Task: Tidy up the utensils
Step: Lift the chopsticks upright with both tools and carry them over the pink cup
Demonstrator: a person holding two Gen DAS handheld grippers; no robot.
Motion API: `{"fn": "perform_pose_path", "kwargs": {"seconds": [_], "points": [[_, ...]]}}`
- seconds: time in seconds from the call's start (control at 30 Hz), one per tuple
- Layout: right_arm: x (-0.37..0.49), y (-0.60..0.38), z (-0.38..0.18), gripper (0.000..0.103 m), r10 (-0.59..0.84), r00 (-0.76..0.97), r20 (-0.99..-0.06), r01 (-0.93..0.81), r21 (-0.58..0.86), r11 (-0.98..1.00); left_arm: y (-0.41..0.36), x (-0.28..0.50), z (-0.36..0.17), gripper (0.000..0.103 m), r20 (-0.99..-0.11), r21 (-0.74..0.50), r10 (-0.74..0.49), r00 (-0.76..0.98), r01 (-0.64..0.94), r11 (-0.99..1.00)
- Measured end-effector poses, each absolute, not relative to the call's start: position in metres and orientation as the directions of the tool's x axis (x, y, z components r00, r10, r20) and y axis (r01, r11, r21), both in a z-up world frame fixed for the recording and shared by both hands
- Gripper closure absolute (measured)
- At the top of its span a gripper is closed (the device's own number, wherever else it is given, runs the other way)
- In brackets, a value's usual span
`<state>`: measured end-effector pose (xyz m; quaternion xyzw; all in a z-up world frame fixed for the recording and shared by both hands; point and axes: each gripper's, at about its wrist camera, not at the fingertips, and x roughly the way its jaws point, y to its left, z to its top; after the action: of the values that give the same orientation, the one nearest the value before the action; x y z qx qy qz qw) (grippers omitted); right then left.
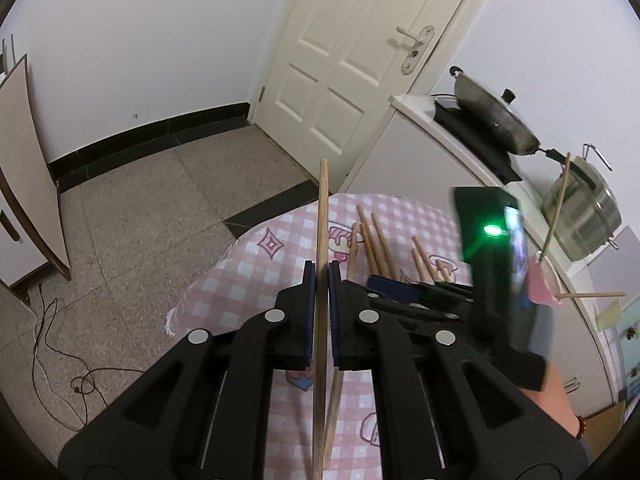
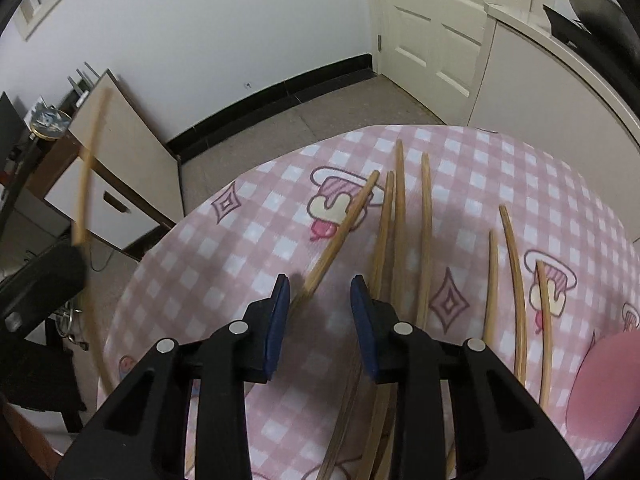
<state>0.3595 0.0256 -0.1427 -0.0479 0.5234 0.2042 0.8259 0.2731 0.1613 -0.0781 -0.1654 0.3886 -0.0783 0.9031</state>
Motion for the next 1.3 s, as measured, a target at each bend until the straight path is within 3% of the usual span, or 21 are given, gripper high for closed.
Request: {"fn": "perform_pose_path", "kwargs": {"seconds": [0.07,0.1,0.23,0.63,0.97,1.3], "points": [[0.366,0.028,-0.142,0.078,0.28,0.364,-0.888,-0.38,0.133,0.915,0.161,0.271,-0.075,0.097,-0.67,-0.368,-0.281,0.687,0.021,0.93],[0.368,0.029,-0.141,0.092,0.275,0.364,-0.89,-0.376,0.129,0.918,0.16,0.271,-0.073,0.097,-0.666,-0.372,-0.287,0.688,0.026,0.928],[0.369,0.024,-0.139,0.097,0.313,0.356,-0.88,-0.38,0.169,0.909,0.16,0.264,-0.062,0.097,-0.649,-0.377,-0.3,0.699,0.047,0.925],[0.296,-0.025,-0.075,0.098,0.503,0.53,-0.683,-0.49,0.237,0.839,0.136,0.226,-0.018,0.097,-0.559,-0.383,-0.35,0.751,0.14,0.913],[0.233,-0.07,-0.004,0.099,0.534,0.708,-0.462,-0.532,0.148,0.834,0.093,0.195,0.022,0.097,-0.492,-0.349,-0.4,0.773,0.246,0.904],[0.2,-0.119,0.039,0.099,0.53,0.77,-0.355,-0.53,0.107,0.841,0.057,0.178,0.053,0.097,-0.436,-0.308,-0.424,0.794,0.311,0.899]]}}
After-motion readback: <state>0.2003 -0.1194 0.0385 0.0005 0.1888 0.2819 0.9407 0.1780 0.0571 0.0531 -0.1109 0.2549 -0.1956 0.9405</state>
